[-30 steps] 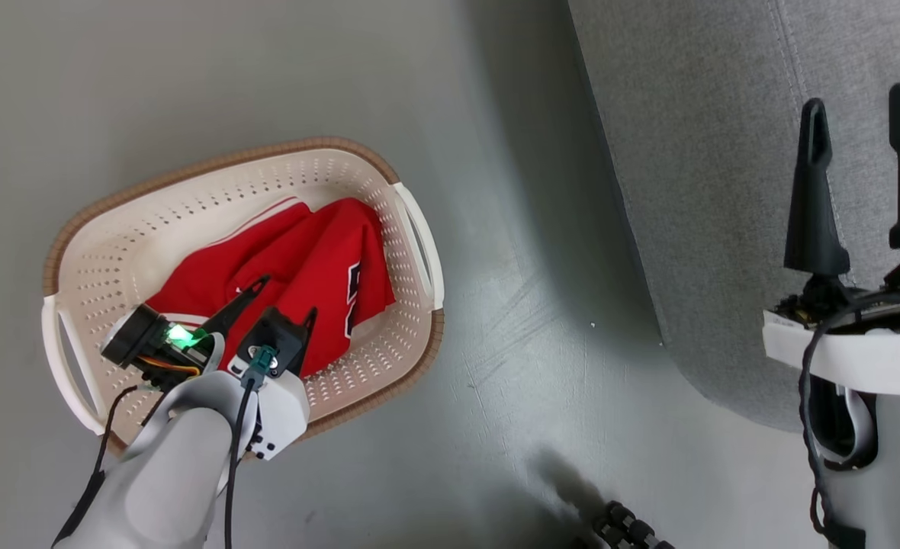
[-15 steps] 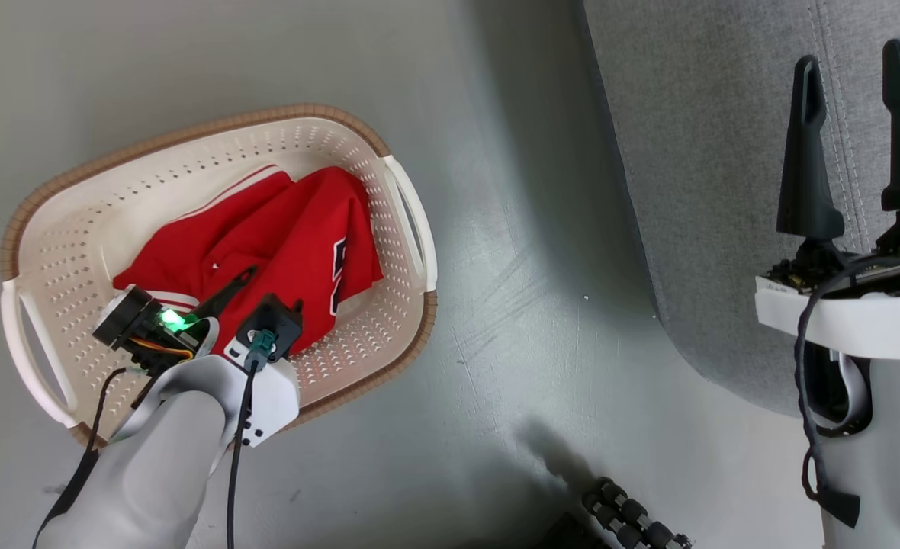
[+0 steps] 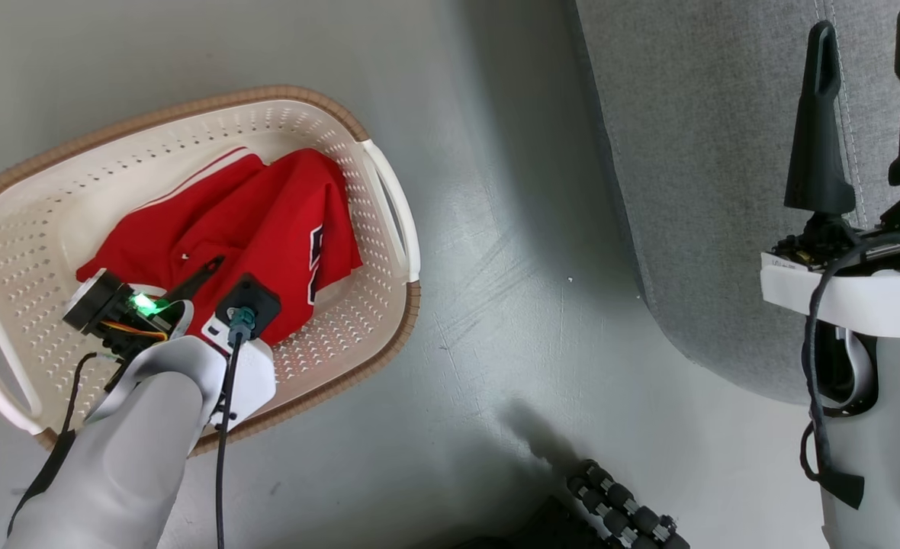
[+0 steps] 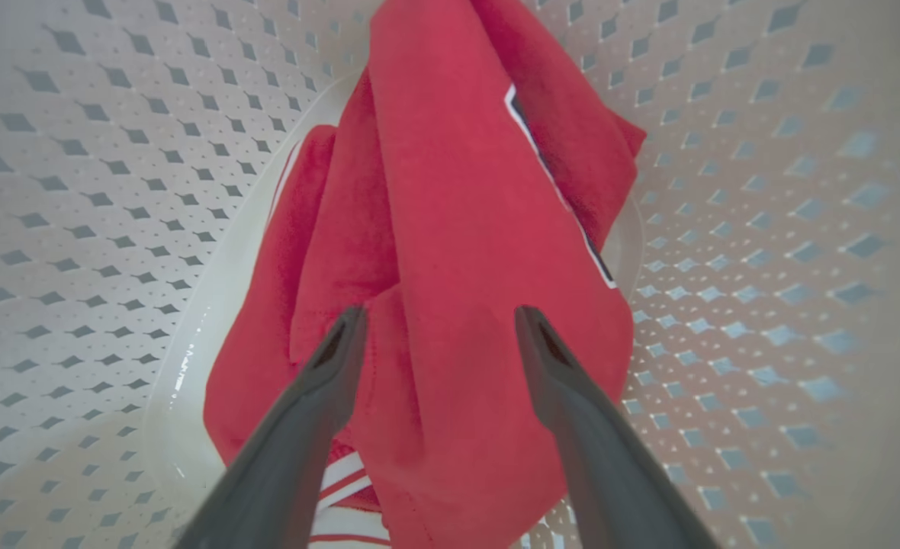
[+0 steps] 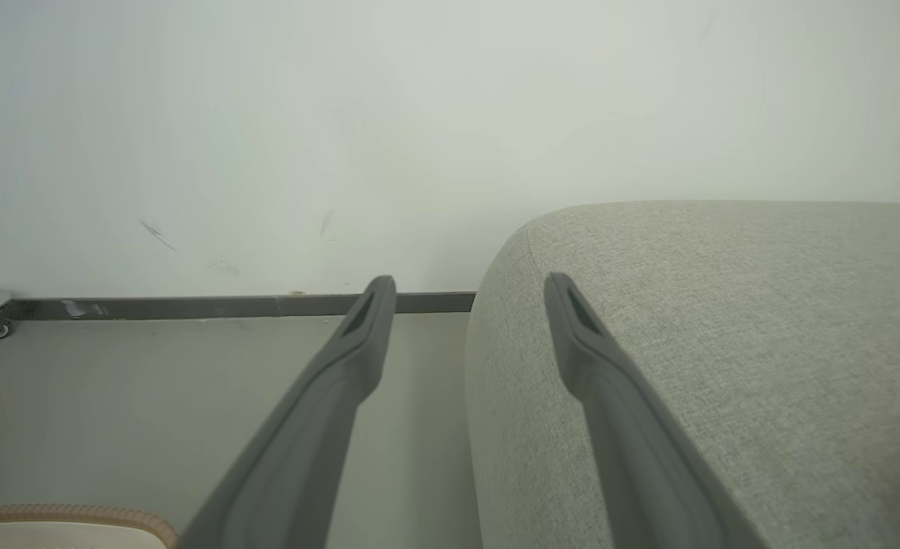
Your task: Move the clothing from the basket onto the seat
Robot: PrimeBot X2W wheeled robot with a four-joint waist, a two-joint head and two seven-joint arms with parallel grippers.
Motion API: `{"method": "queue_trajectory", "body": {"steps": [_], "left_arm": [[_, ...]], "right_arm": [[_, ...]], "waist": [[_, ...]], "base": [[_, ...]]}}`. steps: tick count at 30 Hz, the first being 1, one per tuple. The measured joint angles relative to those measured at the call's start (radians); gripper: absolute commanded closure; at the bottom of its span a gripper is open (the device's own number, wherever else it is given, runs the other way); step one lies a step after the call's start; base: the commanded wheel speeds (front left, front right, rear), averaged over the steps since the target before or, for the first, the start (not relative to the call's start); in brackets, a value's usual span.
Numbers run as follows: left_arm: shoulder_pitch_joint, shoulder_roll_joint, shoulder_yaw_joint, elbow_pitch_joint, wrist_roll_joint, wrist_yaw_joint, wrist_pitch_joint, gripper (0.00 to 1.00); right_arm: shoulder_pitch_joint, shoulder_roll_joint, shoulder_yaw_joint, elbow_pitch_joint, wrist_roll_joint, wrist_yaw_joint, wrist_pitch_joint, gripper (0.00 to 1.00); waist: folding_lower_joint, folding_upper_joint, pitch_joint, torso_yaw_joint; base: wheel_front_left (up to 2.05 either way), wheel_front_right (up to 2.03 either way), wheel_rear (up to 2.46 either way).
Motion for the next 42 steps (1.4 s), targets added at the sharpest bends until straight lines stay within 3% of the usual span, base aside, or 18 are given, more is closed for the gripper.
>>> {"method": "queue_trajectory", "body": {"steps": [15,16,17,18,31,42], "left_arm": [[-0.045,0.006,-0.001,0.062,0.010,-0.002,0.069,0.00],[-0.046,0.004,-0.002,0.062,0.010,-0.003,0.068,0.77],[-0.047,0.002,-0.003,0.063,0.010,-0.003,0.068,0.77],[-0.047,-0.001,-0.006,0.063,0.010,-0.003,0.068,1.00],[-0.057,-0.026,-0.006,0.063,0.008,-0.002,0.027,1.00],[-0.057,-0.039,0.021,0.043,-0.027,0.027,-0.048,1.00]], "right_arm": [[-0.023,0.000,0.010,0.006,0.013,0.000,0.000,0.00],[-0.024,0.000,0.010,0.006,0.015,0.000,0.000,0.00],[-0.023,0.000,0.009,0.007,0.015,0.000,0.000,0.00],[-0.023,0.000,0.008,0.007,0.015,0.000,0.000,0.00],[-0.025,0.000,-0.003,0.015,0.015,0.000,0.000,0.00],[-0.041,0.000,-0.007,0.023,0.023,0.000,0.000,0.00]], "waist": [[0.0000,0.0000,0.033,-0.029],[0.0000,0.0000,0.034,-0.030],[0.0000,0.0000,0.035,-0.031],[0.0000,0.0000,0.035,-0.031],[0.0000,0.0000,0.019,-0.021],[0.0000,0.0000,-0.007,0.000]], "base": [[0.00,0.00,0.00],[0.00,0.00,0.00],[0.00,0.00,0.00],[0.00,0.00,0.00],[0.00,0.00,0.00],[0.00,0.00,0.00]]}}
